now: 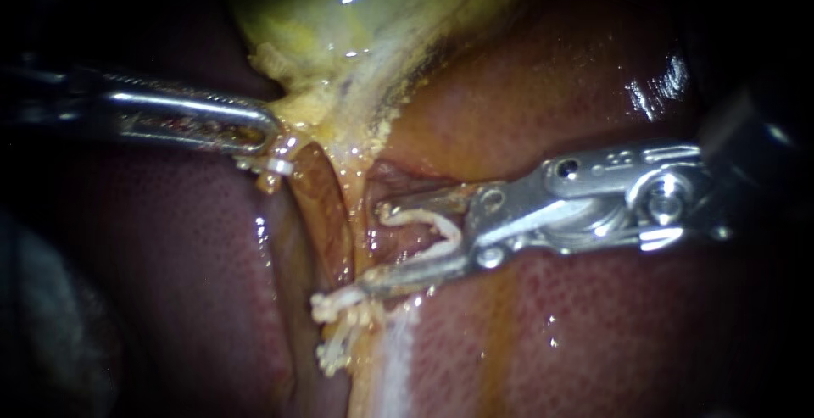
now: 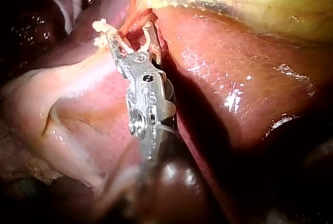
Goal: Clipping second clip right tube
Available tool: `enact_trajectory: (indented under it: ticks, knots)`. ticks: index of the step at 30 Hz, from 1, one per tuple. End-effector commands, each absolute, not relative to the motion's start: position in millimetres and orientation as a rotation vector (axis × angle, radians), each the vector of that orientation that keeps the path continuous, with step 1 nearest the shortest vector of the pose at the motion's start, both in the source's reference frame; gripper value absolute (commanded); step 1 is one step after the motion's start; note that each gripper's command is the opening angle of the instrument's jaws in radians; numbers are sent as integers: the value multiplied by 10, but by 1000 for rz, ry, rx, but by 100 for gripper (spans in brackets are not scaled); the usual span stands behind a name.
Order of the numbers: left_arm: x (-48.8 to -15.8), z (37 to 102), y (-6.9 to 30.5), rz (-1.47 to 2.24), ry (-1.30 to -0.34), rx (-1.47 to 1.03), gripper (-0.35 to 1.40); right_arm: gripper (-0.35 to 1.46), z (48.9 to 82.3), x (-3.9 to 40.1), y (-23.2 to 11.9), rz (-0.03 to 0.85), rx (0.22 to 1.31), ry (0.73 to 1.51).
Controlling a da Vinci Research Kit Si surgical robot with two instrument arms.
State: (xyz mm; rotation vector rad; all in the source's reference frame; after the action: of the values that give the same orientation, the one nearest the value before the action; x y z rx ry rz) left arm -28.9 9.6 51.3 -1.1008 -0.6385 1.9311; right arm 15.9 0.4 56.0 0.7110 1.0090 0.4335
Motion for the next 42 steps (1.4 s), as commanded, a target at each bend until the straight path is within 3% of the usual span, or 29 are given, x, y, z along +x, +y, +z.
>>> enact_trajectory:
  ticks: [1, 5, 11, 19, 31, 37, 42]
  knots:
    - [-289, 513, 96, 1931, -638, -1101, -35, 46, 562, 161, 3, 446, 722, 1017]
    - [-289, 513, 96, 1931, -638, -1100, -35, 45, 570, 169, -2, 470, 781, 1040]
    - [-290, 513, 96, 1931, -638, -1100, -35, 45, 576, 177, -9, 523, 902, 1142]
    - [-291, 514, 96, 1931, -637, -1100, -35, 46, 570, 196, -26, 529, 979, 1214]
    - [-290, 514, 96, 1931, -637, -1100, -35, 41, 543, 197, -36, 497, 1026, 1233]
    - [-290, 514, 96, 1931, -637, -1100, -35, 30, 537, 195, -30, 500, 1031, 1233]
    - [-290, 514, 96, 1931, -637, -1100, -35, 6, 536, 192, -29, 500, 1032, 1233]
